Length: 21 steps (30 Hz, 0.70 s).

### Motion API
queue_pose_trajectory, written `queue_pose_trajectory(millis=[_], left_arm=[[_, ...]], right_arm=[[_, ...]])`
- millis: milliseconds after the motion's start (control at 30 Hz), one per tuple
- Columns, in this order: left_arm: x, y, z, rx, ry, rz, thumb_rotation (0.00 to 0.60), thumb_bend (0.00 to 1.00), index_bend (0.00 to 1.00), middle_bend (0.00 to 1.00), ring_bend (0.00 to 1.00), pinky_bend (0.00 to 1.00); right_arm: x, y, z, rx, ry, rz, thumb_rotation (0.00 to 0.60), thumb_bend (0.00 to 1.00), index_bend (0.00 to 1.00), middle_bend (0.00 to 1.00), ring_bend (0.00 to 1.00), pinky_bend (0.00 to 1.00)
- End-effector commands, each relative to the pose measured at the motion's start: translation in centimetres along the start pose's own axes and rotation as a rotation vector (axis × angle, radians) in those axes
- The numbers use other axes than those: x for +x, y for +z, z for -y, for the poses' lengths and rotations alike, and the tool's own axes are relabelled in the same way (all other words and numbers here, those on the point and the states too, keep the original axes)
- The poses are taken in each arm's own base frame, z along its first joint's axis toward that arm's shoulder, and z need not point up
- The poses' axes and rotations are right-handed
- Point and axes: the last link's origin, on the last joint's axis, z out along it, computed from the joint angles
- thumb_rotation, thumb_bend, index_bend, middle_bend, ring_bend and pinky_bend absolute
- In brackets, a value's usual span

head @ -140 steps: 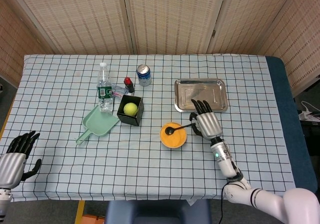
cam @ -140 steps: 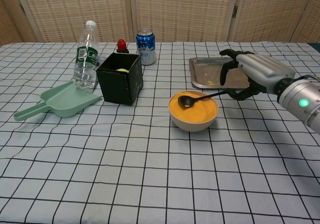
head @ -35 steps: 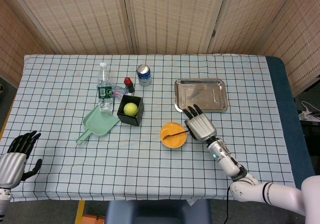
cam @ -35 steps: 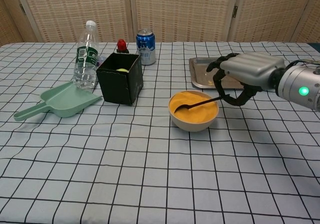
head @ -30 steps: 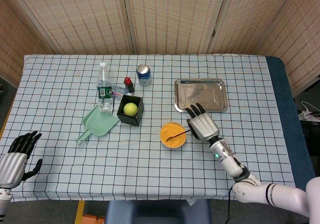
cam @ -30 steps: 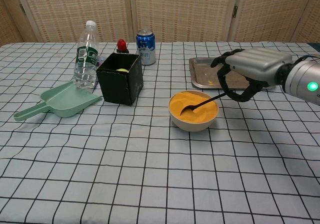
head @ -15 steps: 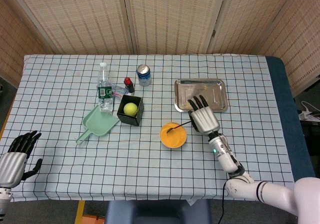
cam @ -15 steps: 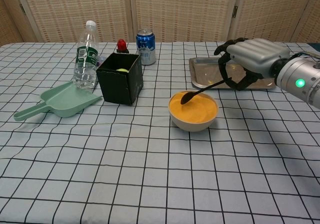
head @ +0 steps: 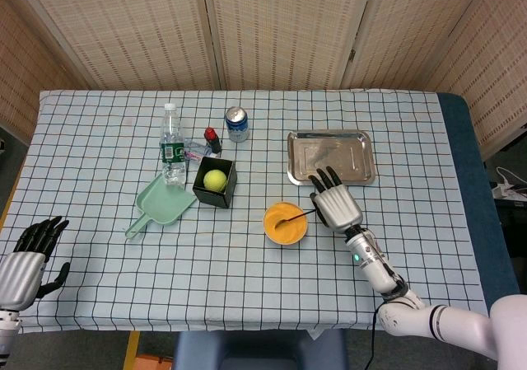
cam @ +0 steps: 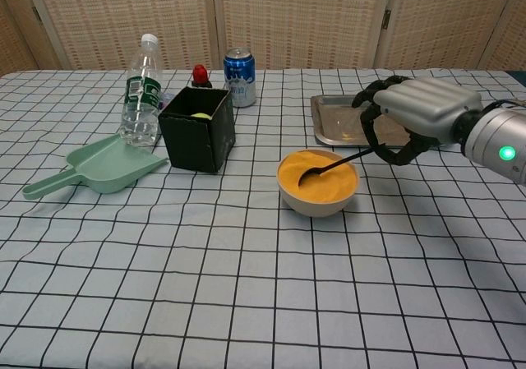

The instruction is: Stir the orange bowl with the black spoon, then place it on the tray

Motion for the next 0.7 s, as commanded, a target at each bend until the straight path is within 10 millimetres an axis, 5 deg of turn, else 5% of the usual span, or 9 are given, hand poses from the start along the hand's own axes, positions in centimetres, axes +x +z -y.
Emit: queue_pose_trajectory(millis=[33, 700], left_arm=[[0.0, 0.0, 0.0, 0.000, 0.000, 0.000, 0.600, 0.45, 0.00, 0.00, 0.00, 0.08], [0.0, -0.1, -0.1, -0.003, 0.001, -0.002, 0.600, 0.45, 0.00, 0.00, 0.00, 0.08]], right_arm=[[0.4, -0.7, -0.4, -0.006, 0.043, 0.019, 0.600, 0.74, 0.98, 0.13, 0.00, 0.01], [0.7, -3.4, -1.2, 0.009, 0.023, -0.030, 0.600, 0.74, 0.97, 0.13, 0.00, 0.01]])
